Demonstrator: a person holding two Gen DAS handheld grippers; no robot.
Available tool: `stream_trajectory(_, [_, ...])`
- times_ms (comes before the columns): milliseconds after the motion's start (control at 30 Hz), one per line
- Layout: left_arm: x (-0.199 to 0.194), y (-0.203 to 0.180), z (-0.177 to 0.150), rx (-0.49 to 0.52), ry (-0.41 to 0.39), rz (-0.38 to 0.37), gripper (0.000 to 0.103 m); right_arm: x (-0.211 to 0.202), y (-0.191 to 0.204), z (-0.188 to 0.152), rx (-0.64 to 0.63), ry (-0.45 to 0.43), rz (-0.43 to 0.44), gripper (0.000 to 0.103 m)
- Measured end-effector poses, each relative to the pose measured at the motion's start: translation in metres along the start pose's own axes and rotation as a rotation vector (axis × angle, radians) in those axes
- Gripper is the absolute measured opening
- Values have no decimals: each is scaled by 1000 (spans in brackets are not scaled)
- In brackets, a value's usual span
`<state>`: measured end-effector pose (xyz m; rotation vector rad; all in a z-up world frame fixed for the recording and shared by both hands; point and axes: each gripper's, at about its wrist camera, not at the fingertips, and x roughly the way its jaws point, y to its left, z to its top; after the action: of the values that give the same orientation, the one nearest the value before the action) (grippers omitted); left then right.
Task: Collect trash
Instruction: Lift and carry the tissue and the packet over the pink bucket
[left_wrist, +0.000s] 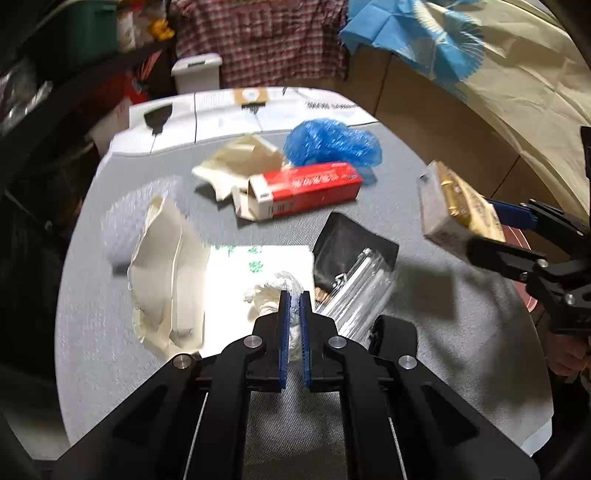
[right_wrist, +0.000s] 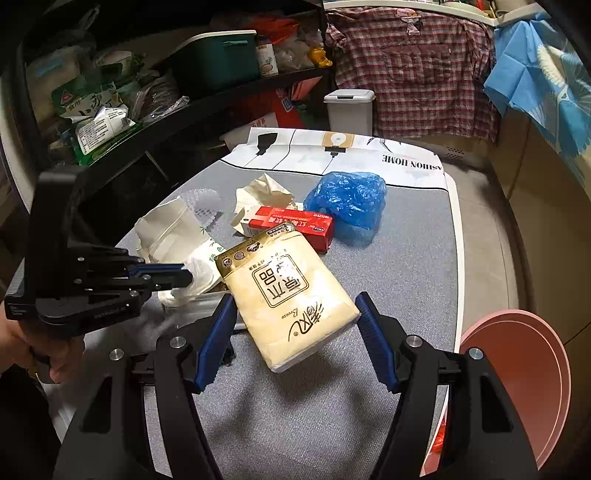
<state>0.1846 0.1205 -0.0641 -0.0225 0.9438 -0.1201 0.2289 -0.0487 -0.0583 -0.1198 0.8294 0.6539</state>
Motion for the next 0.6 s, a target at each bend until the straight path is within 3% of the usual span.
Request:
stream_trajectory(267, [-21,0,7,-2,-69,22,4,-11,3,3,3,-26,-16,66])
stream_trajectory(600, [-63,-2,10,-31,-189,32,4,-54,15,-2,-1,-83,-44,66])
